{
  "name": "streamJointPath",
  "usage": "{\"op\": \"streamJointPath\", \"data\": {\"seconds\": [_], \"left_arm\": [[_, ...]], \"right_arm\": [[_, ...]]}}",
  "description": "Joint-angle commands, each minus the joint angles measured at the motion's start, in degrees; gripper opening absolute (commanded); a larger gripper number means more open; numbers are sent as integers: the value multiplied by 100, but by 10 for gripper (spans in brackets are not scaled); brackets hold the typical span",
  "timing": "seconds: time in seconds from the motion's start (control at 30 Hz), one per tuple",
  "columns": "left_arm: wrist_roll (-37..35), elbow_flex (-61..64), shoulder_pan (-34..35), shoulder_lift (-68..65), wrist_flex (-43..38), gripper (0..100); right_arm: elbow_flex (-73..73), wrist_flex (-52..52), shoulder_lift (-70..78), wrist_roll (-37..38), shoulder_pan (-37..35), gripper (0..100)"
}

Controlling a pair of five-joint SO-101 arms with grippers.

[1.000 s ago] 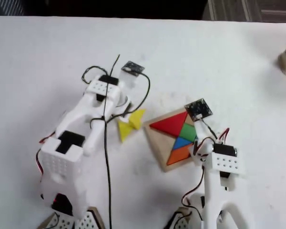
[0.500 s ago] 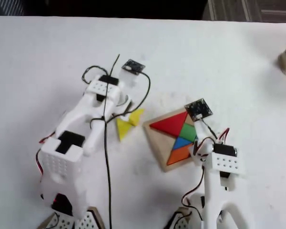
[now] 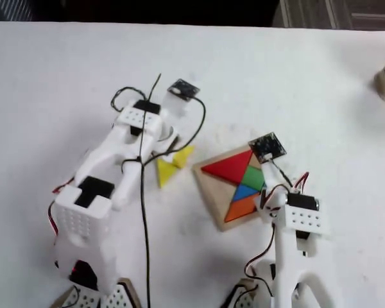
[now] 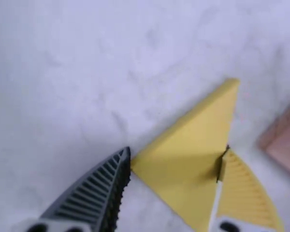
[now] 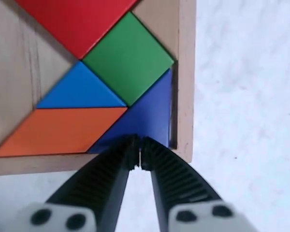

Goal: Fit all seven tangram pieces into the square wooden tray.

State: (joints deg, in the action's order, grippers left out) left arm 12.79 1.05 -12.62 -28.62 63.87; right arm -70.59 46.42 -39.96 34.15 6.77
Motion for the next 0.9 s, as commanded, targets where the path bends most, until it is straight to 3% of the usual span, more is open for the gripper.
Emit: {"op": "streamJointPath", "data": {"seconds": [0.0,0.3,0.7,0.87], "left_arm": [[-387,-193,-31,92,44,256],[-1380,-185,-303,725,844,256],[-1486,-70,-1051,796,1081,255],[-1943,-141,-1121,1147,1116,255]], "right_arm": [[26,-48,-110,88,-22,19],[26,-84,-110,88,-22,19],[26,-84,-110,88,-22,19],[26,-92,-110,88,-22,19]]}}
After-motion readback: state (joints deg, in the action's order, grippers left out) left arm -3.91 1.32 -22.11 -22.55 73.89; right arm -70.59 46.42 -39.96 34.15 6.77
